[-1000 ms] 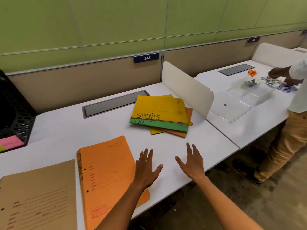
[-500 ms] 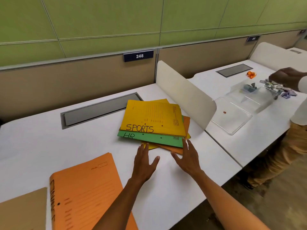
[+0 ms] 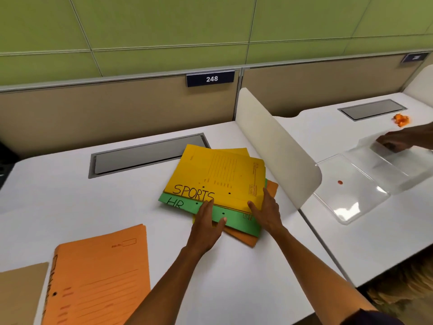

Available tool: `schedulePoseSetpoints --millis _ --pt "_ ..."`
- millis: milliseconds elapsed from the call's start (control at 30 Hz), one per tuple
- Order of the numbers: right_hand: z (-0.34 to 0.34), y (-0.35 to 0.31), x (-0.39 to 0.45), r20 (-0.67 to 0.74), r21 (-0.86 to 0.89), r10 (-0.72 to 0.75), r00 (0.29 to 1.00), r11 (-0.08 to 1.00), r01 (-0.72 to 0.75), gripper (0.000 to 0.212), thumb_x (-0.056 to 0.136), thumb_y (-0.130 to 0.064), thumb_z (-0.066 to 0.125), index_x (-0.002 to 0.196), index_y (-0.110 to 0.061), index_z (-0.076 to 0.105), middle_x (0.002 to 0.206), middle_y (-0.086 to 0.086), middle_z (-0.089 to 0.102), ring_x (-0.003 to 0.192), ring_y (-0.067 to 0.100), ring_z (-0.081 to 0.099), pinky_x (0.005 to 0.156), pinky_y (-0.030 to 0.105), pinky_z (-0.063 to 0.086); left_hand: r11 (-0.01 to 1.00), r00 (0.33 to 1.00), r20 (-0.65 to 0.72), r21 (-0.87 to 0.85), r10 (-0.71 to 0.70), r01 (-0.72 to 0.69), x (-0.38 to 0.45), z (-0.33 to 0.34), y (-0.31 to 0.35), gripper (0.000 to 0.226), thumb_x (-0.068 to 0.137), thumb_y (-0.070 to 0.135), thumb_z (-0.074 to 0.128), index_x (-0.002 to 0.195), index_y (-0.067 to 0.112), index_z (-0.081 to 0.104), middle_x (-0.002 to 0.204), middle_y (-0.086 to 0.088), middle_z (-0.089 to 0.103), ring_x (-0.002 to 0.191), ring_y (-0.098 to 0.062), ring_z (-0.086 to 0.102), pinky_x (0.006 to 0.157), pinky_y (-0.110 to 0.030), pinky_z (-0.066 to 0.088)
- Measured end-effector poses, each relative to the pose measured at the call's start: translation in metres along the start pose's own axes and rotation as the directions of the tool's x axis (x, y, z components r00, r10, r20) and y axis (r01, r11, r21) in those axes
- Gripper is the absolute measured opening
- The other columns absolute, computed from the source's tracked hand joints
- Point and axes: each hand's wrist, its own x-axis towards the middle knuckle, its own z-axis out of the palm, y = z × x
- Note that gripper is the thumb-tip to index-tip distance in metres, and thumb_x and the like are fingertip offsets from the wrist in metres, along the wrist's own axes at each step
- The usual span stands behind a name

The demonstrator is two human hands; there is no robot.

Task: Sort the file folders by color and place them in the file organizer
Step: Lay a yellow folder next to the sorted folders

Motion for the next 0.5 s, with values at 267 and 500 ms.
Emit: schedulePoseSetpoints --millis 267,500 --pt "-0.012 0.005 0.048 0.036 0.164 0.025 0.999 0.986 -0.030 0.072 0.088 -0.038 0.063 0.147 -0.018 0.027 0.138 0.016 0.046 0.120 0.037 0.051 0.096 0.049 0.046 0.964 0.981 -0.193 0.256 -0.020 0.070 0.025 0.022 0.009 0.055 0.091 0.027 0.062 0.139 0.006 0.045 0.139 -0.014 0.049 0.128 -0.032 0.044 0.101 -0.044 0.041" --pt "-0.024 0.008 0.063 -0.011 0.301 0.117 0.993 0.947 -0.108 0.049 0.091 -0.029 0.062 0.131 -0.010 0.043 0.123 0.016 0.057 0.112 0.036 0.055 0.090 0.044 0.047 0.927 0.966 -0.252 0.349 -0.052 0.140 0.028 0.037 0.019 0.052 0.087 0.024 0.065 0.134 0.005 0.050 0.132 -0.014 0.048 0.116 -0.033 0.050 0.092 -0.043 0.046"
